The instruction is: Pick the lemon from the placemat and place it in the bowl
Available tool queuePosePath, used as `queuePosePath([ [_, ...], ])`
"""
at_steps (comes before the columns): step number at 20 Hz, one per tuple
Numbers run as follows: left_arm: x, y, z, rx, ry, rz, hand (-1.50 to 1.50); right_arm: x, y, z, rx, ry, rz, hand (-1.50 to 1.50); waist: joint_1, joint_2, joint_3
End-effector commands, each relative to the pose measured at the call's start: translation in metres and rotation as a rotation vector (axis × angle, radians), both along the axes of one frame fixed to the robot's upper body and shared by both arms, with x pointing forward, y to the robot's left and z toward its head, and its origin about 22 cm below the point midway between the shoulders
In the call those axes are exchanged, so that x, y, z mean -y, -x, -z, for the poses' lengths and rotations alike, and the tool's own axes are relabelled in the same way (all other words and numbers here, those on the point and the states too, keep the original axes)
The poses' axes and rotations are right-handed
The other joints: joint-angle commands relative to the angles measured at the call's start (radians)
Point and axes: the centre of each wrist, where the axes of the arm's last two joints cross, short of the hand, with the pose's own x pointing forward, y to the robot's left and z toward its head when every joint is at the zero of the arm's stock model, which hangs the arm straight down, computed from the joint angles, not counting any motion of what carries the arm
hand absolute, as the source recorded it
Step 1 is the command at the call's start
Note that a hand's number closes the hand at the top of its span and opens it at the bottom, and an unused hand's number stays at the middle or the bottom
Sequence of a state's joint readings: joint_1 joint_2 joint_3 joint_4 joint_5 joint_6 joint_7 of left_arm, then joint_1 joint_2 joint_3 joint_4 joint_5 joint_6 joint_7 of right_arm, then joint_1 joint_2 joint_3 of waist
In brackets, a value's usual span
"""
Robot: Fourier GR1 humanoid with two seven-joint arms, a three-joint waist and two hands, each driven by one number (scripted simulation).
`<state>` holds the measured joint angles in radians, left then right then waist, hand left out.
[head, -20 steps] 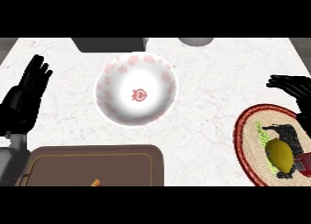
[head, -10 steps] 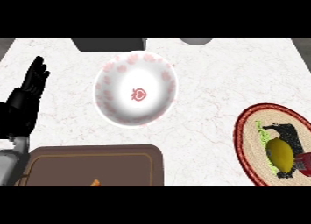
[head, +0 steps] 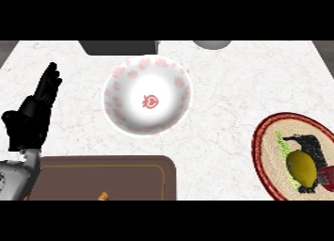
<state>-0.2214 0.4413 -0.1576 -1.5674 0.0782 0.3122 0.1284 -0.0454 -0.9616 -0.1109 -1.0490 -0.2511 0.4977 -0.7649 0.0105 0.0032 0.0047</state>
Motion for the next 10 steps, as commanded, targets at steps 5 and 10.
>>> queuePosePath([
  [5, 0.003, -0.007, 0.008, 0.002, -0.028, -0.019, 0.00, -0.024, -0.019, -0.027, -0.074, 0.319, -0.282, -1.50, -0.006, -0.001, -0.005],
  [10, -0.004, -0.009, 0.007, -0.011, -0.013, -0.015, 0.00, -0.042, -0.034, -0.028, -0.131, 0.410, -0.358, -1.50, -0.001, 0.000, -0.005],
])
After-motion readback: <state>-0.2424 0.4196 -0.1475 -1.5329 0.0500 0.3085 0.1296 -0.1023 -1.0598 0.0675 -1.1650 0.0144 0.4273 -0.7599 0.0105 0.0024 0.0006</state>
